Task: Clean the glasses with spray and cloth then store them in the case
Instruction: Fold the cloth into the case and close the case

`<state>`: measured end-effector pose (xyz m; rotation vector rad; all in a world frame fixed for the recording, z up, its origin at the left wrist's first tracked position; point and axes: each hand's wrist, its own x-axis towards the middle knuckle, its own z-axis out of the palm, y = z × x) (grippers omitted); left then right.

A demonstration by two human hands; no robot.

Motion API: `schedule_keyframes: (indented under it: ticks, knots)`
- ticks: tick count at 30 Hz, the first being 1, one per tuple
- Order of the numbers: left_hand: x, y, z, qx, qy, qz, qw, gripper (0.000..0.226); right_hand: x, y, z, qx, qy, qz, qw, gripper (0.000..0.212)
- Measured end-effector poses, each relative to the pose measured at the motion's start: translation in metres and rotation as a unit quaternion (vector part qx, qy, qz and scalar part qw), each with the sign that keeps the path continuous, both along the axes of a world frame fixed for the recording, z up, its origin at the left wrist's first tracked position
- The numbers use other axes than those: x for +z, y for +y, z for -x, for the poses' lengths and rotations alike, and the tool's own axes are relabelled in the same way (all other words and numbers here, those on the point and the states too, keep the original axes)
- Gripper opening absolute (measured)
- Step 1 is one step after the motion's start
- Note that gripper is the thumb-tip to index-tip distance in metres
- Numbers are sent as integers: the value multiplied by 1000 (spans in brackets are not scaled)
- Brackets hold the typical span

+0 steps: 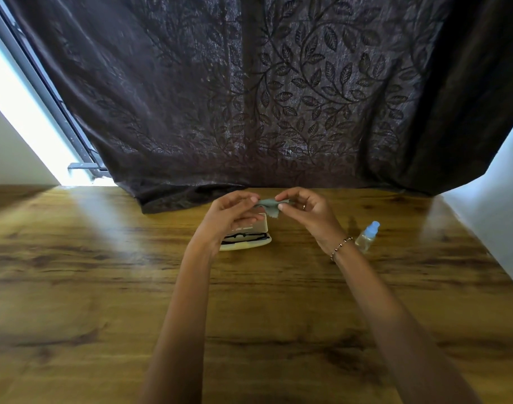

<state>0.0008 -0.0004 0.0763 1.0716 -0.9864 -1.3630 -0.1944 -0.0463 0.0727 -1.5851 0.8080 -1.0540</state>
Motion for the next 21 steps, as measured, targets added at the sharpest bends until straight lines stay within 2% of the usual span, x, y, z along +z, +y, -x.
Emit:
schedule_keyframes:
  ticks: [4,10,16,21]
  knots:
    - [0,-1,-2,-6,-48,22,999,31,0,-1,-1,-10,-4,-21,1000,11]
    - [0,-3,-1,-9,-184,51,982,25,2,-3,-3,-1,76,2,997,41]
    - [-6,-5,0,4,-217,73,973,18,-2,-3,-8,-18,143,15,989,28]
    - [-21,-5,-12,-5,-201,39,979,17,-7,-3,-12,-36,170,-8,985,15]
